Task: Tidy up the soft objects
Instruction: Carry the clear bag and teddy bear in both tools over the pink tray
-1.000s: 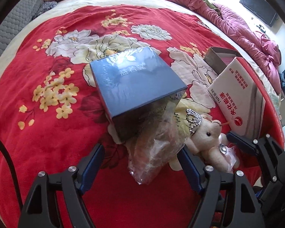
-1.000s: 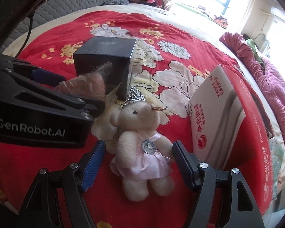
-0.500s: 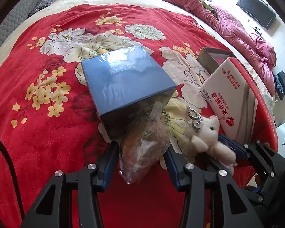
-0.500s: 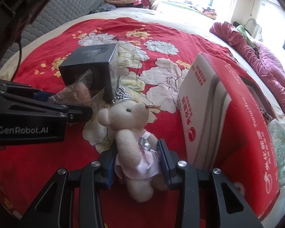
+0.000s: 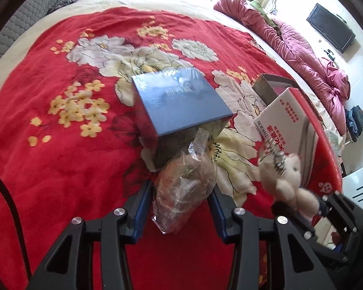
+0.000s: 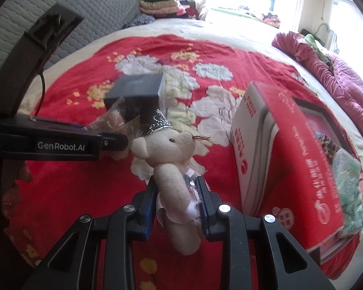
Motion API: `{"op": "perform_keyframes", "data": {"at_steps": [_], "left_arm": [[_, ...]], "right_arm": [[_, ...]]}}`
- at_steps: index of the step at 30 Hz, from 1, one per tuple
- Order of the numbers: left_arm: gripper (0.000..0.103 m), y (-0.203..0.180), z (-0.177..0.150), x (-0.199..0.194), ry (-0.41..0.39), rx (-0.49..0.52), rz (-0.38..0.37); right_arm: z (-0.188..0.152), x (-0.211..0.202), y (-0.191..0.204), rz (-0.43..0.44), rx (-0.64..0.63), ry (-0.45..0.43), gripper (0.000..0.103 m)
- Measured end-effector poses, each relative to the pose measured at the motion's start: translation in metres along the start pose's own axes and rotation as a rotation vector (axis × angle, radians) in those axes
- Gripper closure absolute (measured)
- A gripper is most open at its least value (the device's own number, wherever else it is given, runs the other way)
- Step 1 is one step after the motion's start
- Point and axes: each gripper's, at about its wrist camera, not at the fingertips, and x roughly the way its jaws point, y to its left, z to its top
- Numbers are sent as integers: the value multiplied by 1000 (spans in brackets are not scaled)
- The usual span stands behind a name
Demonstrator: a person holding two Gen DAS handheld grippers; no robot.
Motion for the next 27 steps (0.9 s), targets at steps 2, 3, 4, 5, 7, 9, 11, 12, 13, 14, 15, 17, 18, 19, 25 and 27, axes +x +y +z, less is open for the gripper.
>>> {"op": "perform_keyframes", "data": {"at_steps": [2,3,4,5,7,9,11,12,13,14,15,17,18,19,25,27], "left_arm": [[58,-3,-3,-14,-23,17,12],[58,-4,-4,-20,-27,24,17],[58,-6,-5,-26,-34,32,26],[58,-9,-6,-33,-46,38,27],[58,-17,-6,-47,-63,55,25],[58,-28,-5,-60,-82,75,22],[58,-43,-2,-73,-107,100,14],[58,-50,-1,-78,-117,108,7],[58,-58,2,-82,-124,120,1],[58,-69,5,-86,-132,134,-7],[58,-76,7,-89,-136,144,-14],[58,-96,12,-95,-151,175,-26],[58,-106,14,-99,-159,191,-32],[58,-117,17,-103,-167,207,-41],[58,-168,27,-117,-192,270,-68],[58,-182,30,-120,-196,288,-74]], "right_arm": [[4,-10,0,4,5,-16,72],[5,-18,-1,8,8,-30,72],[8,-27,-2,9,14,-49,72],[9,-34,-4,9,20,-62,72],[14,-55,-11,5,43,-99,72],[19,-76,-23,-8,72,-132,72],[24,-93,-36,-29,99,-148,72],[26,-105,-45,-46,118,-166,72],[26,-115,-52,-57,131,-180,72],[27,-123,-59,-69,139,-188,72],[26,-135,-69,-92,152,-199,72],[26,-149,-83,-118,173,-206,72],[24,-161,-94,-137,195,-215,72],[24,-166,-101,-151,208,-220,72],[10,-209,-147,-224,293,-262,72],[6,-222,-159,-239,313,-277,72]]}}
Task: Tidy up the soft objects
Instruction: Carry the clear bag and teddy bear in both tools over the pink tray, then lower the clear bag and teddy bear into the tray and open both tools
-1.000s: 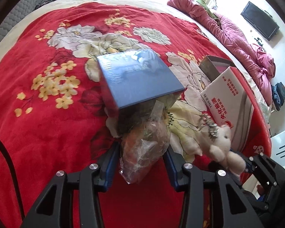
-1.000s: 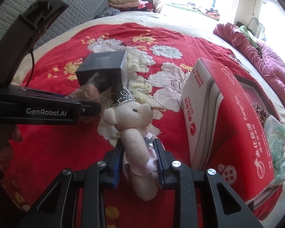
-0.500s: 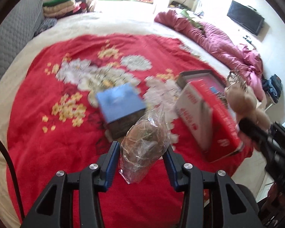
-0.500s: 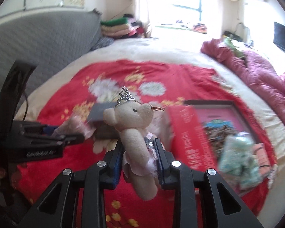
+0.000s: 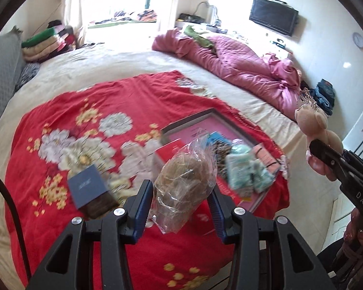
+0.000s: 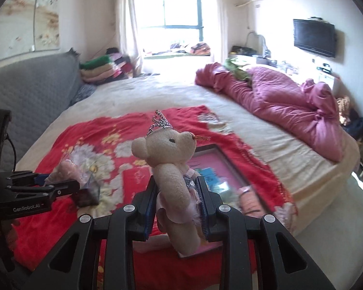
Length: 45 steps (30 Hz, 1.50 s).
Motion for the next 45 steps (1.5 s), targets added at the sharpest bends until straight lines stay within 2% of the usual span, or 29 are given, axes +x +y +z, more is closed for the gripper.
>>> {"op": "perform_keyframes", "data": {"at_steps": [5,13,26,34,45], "left_arm": [[58,-28,13,2,-4,39,-12],[58,-56,25,16,8,78,-26],[58,-77,51,52,29,106,-27],[58,-82,69,106,88,101,-5],[58,-85,71,200,219,135,65]], "right_arm": [[5,-17,-31,-31,49,-28,72],[11,-25,-49,-40,62,-41,72],[20,-3,-67,-65,79,-26,72],[24,29,-89,-86,65,10,72],[-7,107,-110,-70,69,170,72]]}}
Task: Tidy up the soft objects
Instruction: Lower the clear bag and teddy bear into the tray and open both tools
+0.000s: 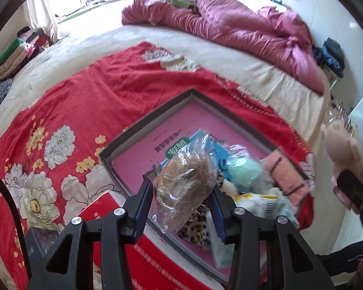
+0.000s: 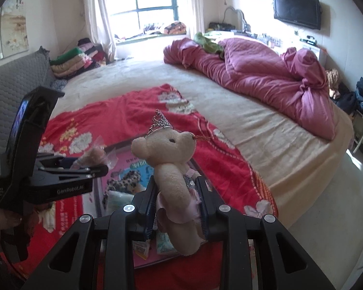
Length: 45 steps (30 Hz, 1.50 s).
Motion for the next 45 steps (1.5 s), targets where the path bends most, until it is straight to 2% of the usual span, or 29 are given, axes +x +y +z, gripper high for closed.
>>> {"op": "perform_keyframes", "data": {"at_steps": [5,9,21,24,26,33,35,45], "left_arm": [[57,6,-1,23,43,-5,3],[57,4,-5,31,55,10,-6],[57,7,-10,37,73,18,-19],[57,7,-12,38,81,19,-19],[57,7,-13,37,80,20,-23],[57,7,-13,38,87,13,-34],[57,6,-13,38,89,15,-29],[56,7,-13,36,107,12,-58]], "right_arm": [[-10,39,4,-8,-34,75,72],[-15,61,6,-35,-53,96,72],[-23,96,11,-21,-22,157,68],[-25,95,13,-18,-25,143,66],[-26,93,12,4,-3,150,59],[-25,78,16,59,-1,124,57],[-25,75,18,64,0,123,44],[-32,29,5,30,56,56,43]]}}
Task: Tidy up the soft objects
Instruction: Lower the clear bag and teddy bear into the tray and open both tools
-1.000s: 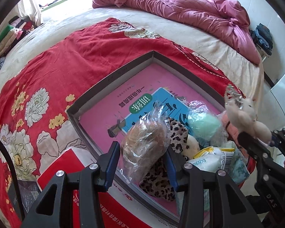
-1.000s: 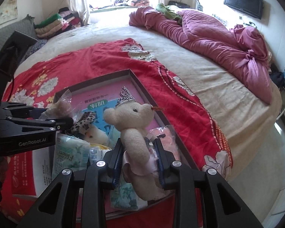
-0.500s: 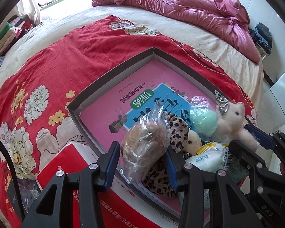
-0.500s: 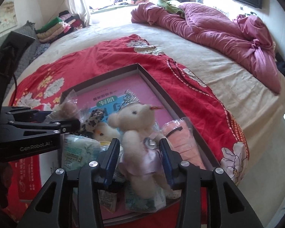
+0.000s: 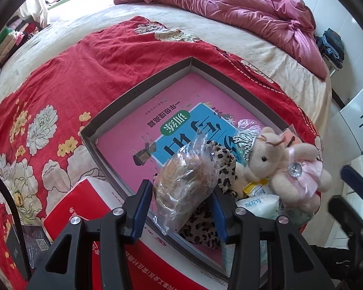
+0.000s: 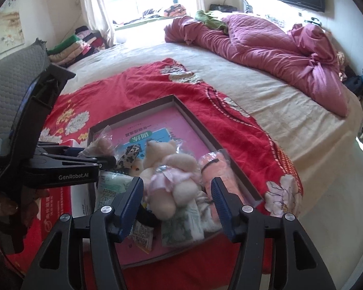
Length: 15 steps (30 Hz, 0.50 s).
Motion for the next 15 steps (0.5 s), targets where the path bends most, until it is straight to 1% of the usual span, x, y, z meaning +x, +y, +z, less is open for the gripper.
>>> {"op": "perform_keyframes", "data": {"at_steps": [5,9,10,11,12,13,15], "left_arm": [[56,-2,-1,1,11,1,-17],[55,-3,-3,1,9,3,-17],[55,-3,-3,0,8,0,-21],[54,-2,-3,0,9,-6,-28],[54,-1,-3,0,13,-8,-33],[54,-1,-2,0,13,-8,-35],[54,1,-2,-1,14,-14,-40]], "right_arm": [[-2,-12,-8,-20,23,-10,43],[0,-18,-14,-13,62,-28,43],[0,-20,-14,-12,70,-29,42],[1,-22,-15,-14,73,-32,35],[2,-25,-14,-20,71,-40,32],[2,-26,-14,-23,69,-43,30],[4,-29,-14,-26,68,-44,30]]}}
